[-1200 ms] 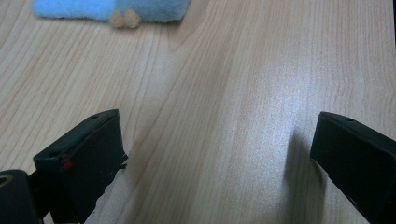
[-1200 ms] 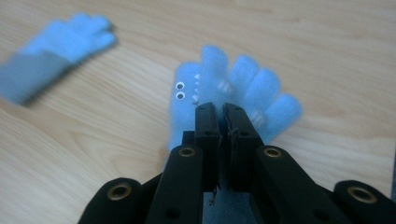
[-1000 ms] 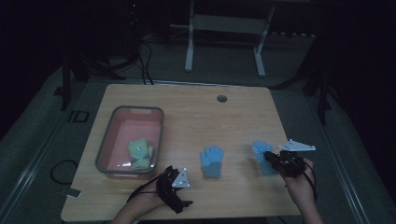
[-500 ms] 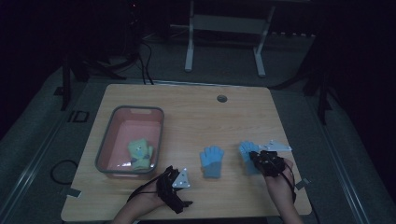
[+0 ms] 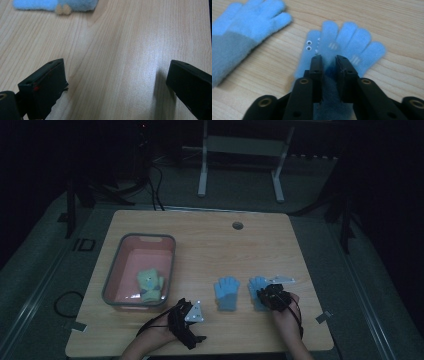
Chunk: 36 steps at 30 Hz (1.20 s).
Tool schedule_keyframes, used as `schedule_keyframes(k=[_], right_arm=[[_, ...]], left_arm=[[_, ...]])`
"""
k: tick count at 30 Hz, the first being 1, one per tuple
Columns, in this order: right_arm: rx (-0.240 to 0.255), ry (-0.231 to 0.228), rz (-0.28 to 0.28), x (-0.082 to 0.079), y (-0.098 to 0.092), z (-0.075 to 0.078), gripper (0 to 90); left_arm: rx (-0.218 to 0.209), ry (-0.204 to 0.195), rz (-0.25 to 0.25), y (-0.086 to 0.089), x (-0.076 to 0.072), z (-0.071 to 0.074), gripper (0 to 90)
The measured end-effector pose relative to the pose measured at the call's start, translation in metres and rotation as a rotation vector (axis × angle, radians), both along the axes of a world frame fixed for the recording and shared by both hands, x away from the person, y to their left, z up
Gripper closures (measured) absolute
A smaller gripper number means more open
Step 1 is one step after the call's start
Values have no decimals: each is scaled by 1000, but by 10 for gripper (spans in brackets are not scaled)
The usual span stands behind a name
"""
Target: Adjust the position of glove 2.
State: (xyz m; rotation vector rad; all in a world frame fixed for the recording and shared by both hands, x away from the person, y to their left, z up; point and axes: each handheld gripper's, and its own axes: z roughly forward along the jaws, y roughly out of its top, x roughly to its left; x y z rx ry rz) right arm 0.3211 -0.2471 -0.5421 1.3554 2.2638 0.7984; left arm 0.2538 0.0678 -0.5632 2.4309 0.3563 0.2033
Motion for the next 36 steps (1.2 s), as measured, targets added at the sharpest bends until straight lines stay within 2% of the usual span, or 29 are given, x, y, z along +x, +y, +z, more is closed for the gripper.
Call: schedule_keyframes(k=[4, 8, 12, 14, 16, 18, 21, 22, 23, 28, 29, 36], right_arm=[[-14, -2, 38, -1, -4, 8, 665], [-26, -16, 99, -4, -11, 19, 625], [-27, -38, 170, -5, -22, 28, 622], [-1, -44, 222, -5, -28, 32, 637], [-7, -41, 244, -3, -35, 36, 655], [7, -52, 291, -1, -41, 39, 655], [1, -60, 317, 2, -46, 42, 640], [-4, -64, 339, 3, -48, 43, 639], [11, -62, 373, 7, -52, 43, 631], [21, -19, 393, 15, -56, 36, 600], [29, 4, 403, 18, -56, 26, 589], [43, 7, 425, 23, -49, 8, 582]], left_arm=[[0, -3, -2, 0, 0, 0, 29], [3, -3, 0, 0, 0, 0, 29], [0, -3, -1, 0, 0, 0, 29], [1, -2, -2, 1, 0, 0, 29], [-6, 3, 0, 1, 1, -1, 29], [-7, 1, 0, 1, 1, -1, 29], [-3, -2, -4, 1, 0, -1, 29], [-4, -2, -5, 0, 0, -1, 29], [-6, -3, -5, 0, 0, -1, 29], [-4, -3, -9, 1, 0, -1, 29], [-4, -3, -10, 1, 0, -1, 29], [-5, -3, -9, 1, 0, -1, 29]])
